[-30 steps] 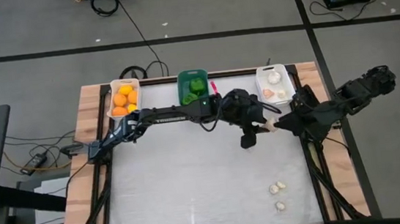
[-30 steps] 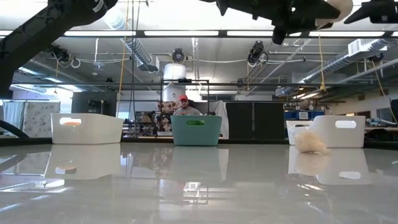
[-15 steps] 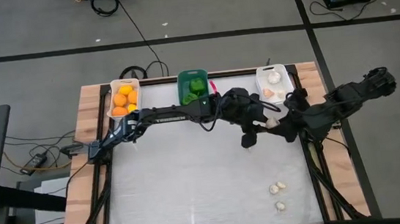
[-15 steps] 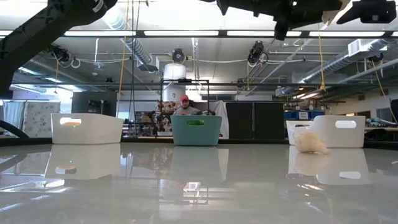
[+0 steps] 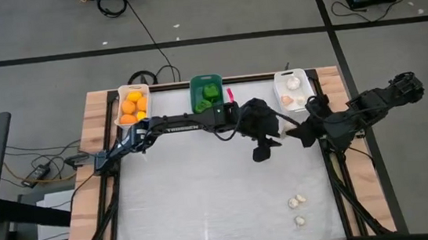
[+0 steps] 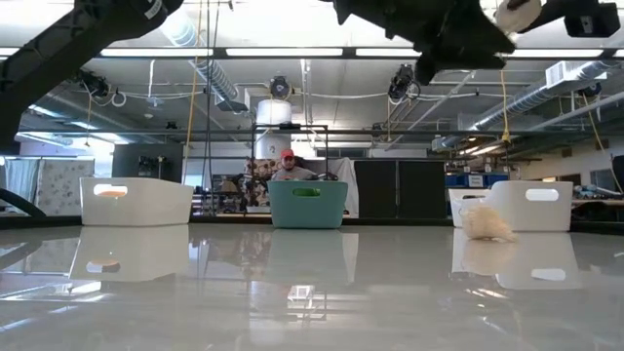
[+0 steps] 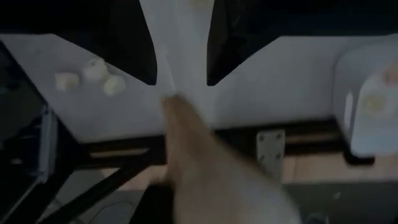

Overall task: Sort produce into baskets
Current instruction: Put the middle right white garlic into the right white bin, then put the top white garlic into the right white bin

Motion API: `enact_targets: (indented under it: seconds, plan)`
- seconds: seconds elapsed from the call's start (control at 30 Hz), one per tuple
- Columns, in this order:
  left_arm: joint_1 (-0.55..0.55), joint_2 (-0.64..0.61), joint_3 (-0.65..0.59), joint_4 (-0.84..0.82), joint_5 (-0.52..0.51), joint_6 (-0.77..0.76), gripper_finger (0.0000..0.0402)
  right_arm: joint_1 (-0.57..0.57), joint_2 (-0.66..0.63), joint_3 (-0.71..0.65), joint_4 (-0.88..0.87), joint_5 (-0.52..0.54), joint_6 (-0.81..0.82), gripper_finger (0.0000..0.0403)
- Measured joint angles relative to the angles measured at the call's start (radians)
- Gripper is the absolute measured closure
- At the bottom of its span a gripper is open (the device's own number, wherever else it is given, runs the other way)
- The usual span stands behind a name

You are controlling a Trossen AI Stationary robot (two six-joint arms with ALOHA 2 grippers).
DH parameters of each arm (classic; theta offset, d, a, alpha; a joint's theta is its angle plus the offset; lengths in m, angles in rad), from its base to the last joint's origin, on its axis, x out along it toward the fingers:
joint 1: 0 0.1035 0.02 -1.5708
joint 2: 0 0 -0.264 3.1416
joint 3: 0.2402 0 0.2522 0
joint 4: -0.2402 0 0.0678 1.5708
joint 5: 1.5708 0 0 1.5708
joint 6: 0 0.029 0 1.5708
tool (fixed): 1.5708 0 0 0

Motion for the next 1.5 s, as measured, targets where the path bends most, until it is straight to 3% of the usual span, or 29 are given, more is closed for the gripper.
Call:
enact_targets:
  seconds: [0.13, 0.27, 0.4, 0.67, 1.03, 1.3, 1.5]
  plan:
    - [0.003, 0.000, 0.000, -0.075, -0.050, -0.072, 0.0239, -0.033, 0.001, 0.000, -0.060, 0.106, 0.006, 0.0273]
    - [0.015, 0.000, 0.000, -0.175, -0.061, -0.072, 0.0222, -0.152, 0.008, 0.000, -0.312, 0.283, 0.131, 0.0271]
    - [0.030, 0.000, 0.000, -0.246, -0.053, -0.028, 0.0218, -0.329, 0.006, -0.013, -0.541, 0.269, 0.234, 0.0271]
    - [0.054, 0.000, -0.011, -0.418, -0.048, 0.099, 0.0218, -0.625, -0.061, -0.181, -0.272, 0.160, 0.057, 0.0271]
    - [0.073, 0.000, -0.116, -0.386, 0.046, 0.141, 0.0218, -0.888, 0.049, -0.386, 0.108, 0.162, -0.037, 0.0263]
    - [0.072, 0.000, -0.232, -0.005, -0.034, 0.091, 0.0218, -0.978, 0.105, -0.391, 0.189, 0.174, -0.249, 0.0184]
    - [0.071, 0.000, -0.277, 0.040, -0.026, 0.088, 0.0204, -0.977, 0.080, -0.391, 0.189, 0.180, -0.263, 0.0117]
